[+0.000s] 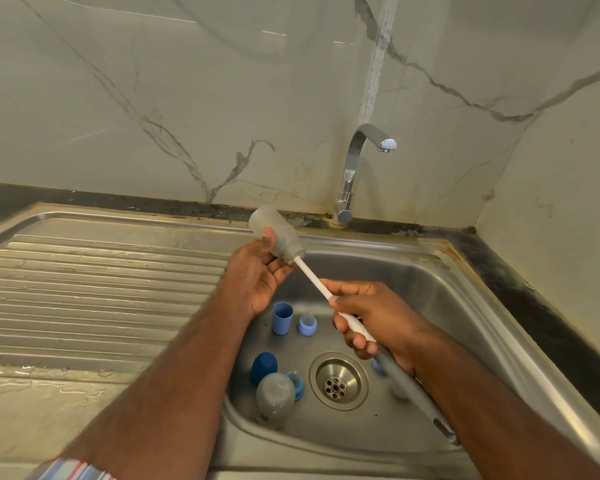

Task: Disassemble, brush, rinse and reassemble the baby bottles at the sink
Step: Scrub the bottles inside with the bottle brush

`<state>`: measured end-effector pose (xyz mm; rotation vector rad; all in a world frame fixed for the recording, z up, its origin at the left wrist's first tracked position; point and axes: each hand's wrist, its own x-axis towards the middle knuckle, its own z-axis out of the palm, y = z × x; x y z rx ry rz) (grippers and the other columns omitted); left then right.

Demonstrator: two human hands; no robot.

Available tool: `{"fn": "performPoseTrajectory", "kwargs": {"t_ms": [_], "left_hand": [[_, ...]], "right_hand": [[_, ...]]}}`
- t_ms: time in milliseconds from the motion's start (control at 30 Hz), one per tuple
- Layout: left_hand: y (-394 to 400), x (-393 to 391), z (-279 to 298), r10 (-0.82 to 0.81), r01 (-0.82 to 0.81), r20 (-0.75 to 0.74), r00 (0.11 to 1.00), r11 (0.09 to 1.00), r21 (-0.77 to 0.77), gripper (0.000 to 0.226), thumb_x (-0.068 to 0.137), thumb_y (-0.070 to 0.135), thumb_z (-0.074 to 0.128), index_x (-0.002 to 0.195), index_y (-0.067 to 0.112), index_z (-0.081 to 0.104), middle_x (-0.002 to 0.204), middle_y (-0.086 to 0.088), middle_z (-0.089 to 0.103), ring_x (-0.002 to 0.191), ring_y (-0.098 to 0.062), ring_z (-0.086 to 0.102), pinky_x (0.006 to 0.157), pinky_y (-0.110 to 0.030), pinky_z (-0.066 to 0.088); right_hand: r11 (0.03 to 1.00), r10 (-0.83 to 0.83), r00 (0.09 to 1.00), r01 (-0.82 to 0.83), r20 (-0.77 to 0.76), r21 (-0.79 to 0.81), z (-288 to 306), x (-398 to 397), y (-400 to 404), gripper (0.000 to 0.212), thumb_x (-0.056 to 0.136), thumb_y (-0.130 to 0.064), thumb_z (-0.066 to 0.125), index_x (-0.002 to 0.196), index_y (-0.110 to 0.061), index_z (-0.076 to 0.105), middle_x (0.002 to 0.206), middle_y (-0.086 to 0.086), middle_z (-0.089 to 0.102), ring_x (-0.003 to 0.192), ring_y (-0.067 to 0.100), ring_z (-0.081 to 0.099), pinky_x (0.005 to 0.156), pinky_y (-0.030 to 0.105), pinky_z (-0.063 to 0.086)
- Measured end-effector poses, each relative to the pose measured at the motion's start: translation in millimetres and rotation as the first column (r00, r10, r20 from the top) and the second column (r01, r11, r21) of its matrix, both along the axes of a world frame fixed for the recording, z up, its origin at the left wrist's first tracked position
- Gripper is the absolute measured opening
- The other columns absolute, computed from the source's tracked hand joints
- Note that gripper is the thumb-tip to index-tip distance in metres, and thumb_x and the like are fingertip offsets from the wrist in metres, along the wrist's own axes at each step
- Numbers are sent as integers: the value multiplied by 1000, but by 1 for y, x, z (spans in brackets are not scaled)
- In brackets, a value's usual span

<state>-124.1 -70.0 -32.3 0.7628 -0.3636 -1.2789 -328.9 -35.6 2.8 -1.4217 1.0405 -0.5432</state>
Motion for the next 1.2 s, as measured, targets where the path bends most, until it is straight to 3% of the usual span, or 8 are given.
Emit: {"fn": "performPoseTrajectory", "kwargs": {"t_ms": [133,233,367,467,533,667,933,1200], "left_hand": [[-4,13,-1,123,-120,-41,992,991,56,28,99,25,63,116,4,54,119,-23,69,103,-33,72,80,-42,61],[-4,11,-3,98,-99,14,995,992,81,34,99,24,64,123,4,52,118,-22,69,102,-31,72,78,-40,61],[-4,4,-4,47,-49,37,998,997,59,38,98,24,65,124,0,53,119,-23,70,95,-30,75,72,-38,64],[-2,-2,-5,-17,14,69,997,999,41,25,99,22,64,114,4,56,120,-24,69,100,-32,74,82,-40,63],[-1,-7,-6,-56,54,83,995,998,34,28,100,22,63,118,3,55,121,-24,69,103,-34,74,88,-42,61],[0,-16,-5,-122,120,76,990,992,27,35,101,23,61,124,-2,54,116,-25,72,99,-34,75,86,-41,62],[-3,-11,-1,-23,23,7,1000,1000,21,25,100,23,62,111,0,55,101,-22,76,92,-33,76,80,-42,64],[-3,-9,1,34,-32,-82,996,999,32,45,100,23,61,135,-1,44,114,-26,70,91,-34,76,72,-42,65]], "right_hand": [[921,-110,923,-44,-368,-386,-12,-5,-7,44,100,-18,52,137,-42,57,64,-8,60,45,7,46,46,26,44],[881,-123,888,-108,-443,-460,-15,-5,-10,44,101,-22,52,139,-44,53,67,-10,60,50,4,49,54,23,48],[937,-85,940,-37,-331,-348,-15,0,-7,43,103,-20,49,141,-40,52,76,0,61,46,5,47,44,18,41],[955,-98,952,7,-290,-298,-19,5,-9,44,104,-19,49,144,-37,48,80,5,63,46,8,50,43,22,42],[964,-103,965,37,-241,-265,-18,8,-10,45,104,-18,48,145,-35,48,78,5,62,46,10,50,42,23,41],[978,-159,987,154,-30,-140,-14,9,-11,42,104,-13,50,143,-27,53,71,6,59,46,13,48,40,25,37],[982,-185,970,190,155,-15,-11,14,-4,34,103,-9,51,132,-24,60,70,8,58,46,13,47,39,23,35],[984,-164,963,144,215,103,-6,13,1,32,102,-6,50,130,-19,61,68,9,58,46,13,46,37,20,36]]}}
